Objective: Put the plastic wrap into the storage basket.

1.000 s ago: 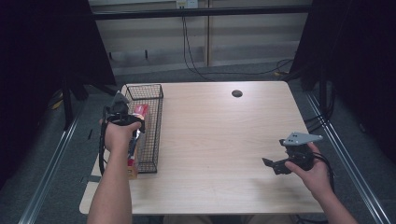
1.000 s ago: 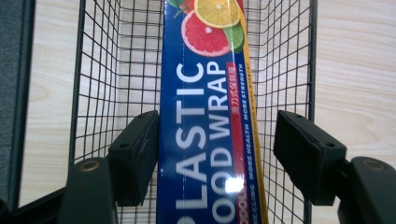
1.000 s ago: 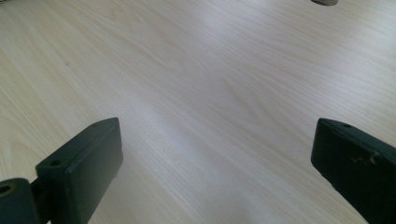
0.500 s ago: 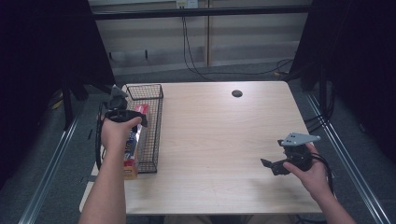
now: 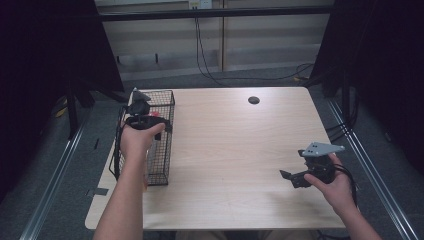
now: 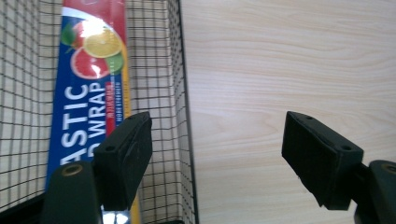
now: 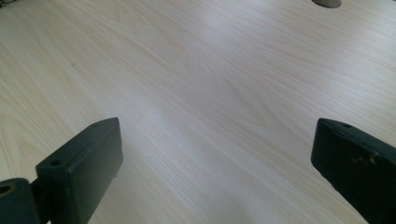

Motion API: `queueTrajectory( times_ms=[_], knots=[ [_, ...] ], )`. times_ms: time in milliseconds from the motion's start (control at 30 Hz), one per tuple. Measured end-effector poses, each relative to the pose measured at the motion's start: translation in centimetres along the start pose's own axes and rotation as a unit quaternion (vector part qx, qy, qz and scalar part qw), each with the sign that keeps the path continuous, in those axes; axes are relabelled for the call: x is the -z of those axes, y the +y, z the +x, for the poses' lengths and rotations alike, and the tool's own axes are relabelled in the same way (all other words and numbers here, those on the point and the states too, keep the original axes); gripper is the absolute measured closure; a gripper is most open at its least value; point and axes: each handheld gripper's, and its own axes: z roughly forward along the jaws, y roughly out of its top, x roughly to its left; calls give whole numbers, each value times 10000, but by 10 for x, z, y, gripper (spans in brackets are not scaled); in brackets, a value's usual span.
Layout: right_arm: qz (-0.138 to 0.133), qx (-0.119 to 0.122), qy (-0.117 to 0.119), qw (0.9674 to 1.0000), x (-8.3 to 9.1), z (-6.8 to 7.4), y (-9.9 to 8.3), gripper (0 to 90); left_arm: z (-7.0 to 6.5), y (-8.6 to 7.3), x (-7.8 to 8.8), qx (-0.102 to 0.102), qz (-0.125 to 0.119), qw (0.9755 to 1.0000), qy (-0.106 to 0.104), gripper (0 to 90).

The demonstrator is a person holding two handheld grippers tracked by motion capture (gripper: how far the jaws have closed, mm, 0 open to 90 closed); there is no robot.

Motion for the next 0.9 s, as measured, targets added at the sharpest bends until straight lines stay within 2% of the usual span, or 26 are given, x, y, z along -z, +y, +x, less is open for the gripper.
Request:
queueTrajectory(
  times_ms=[367, 433, 533, 800, 833, 867, 900],
  knots=[
    [16, 14, 13, 10000, 0, 0, 0, 20, -23, -6, -2, -228, -107, 9991, -334, 234],
    [19, 2, 19, 10000, 1, 1, 0, 20, -26, -6, -2, -247, -101, 9991, -332, 231],
    [19, 18, 38, 10000, 0, 1, 0, 20, -32, -7, -4, -355, -115, 9984, -428, 229],
    [22, 23, 24, 10000, 0, 1, 0, 20, -44, -12, -11, -454, -131, 9973, -557, 219],
    [2, 50, 36, 10000, -1, 1, 0, 20, -47, -13, -13, -466, -149, 9967, -646, 218],
    [5, 48, 31, 10000, -1, 1, 0, 20, -47, -13, -13, -466, -149, 9967, -646, 218],
    [22, 42, 14, 10000, -1, 1, 0, 20, -51, -14, -15, -530, -152, 9963, -655, 217]
  ],
)
